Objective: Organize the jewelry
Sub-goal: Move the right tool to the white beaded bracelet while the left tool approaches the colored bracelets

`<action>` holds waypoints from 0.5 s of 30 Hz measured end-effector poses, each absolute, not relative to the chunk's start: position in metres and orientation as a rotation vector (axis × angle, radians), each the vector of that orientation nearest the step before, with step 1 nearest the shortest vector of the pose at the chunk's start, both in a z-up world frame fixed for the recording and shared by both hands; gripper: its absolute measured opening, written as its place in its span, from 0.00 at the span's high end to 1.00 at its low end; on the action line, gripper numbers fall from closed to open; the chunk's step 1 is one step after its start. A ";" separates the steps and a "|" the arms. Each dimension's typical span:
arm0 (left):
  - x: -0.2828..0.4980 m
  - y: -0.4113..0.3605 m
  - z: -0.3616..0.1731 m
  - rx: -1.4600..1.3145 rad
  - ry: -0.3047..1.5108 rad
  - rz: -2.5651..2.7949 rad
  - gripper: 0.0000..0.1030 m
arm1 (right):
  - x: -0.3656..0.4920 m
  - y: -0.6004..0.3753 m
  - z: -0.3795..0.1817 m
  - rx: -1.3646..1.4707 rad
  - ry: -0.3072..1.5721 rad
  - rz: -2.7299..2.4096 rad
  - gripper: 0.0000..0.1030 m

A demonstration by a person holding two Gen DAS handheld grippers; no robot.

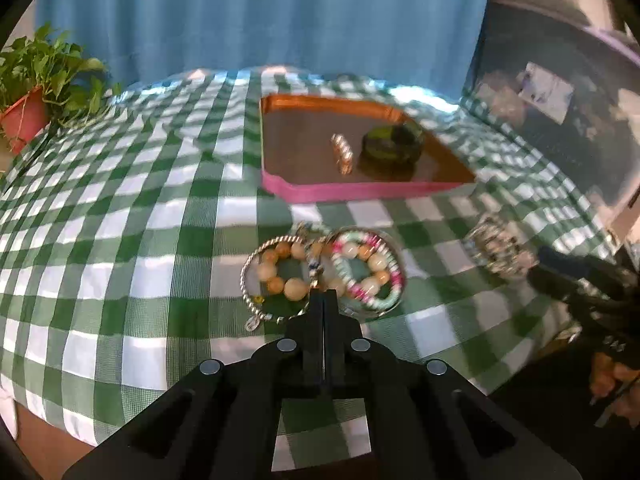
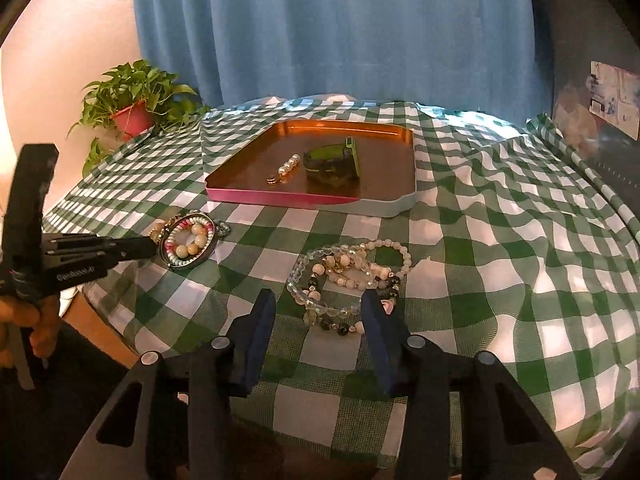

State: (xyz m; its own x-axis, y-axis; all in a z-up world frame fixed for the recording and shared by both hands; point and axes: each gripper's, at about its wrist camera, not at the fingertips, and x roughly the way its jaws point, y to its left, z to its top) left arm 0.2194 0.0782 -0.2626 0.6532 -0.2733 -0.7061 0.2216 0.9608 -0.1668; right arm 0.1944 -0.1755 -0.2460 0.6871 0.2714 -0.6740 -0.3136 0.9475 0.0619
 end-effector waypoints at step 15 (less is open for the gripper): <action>0.233 0.111 -0.278 -0.155 0.863 -0.076 0.52 | 0.193 -0.178 -0.246 -0.061 0.737 0.324 0.61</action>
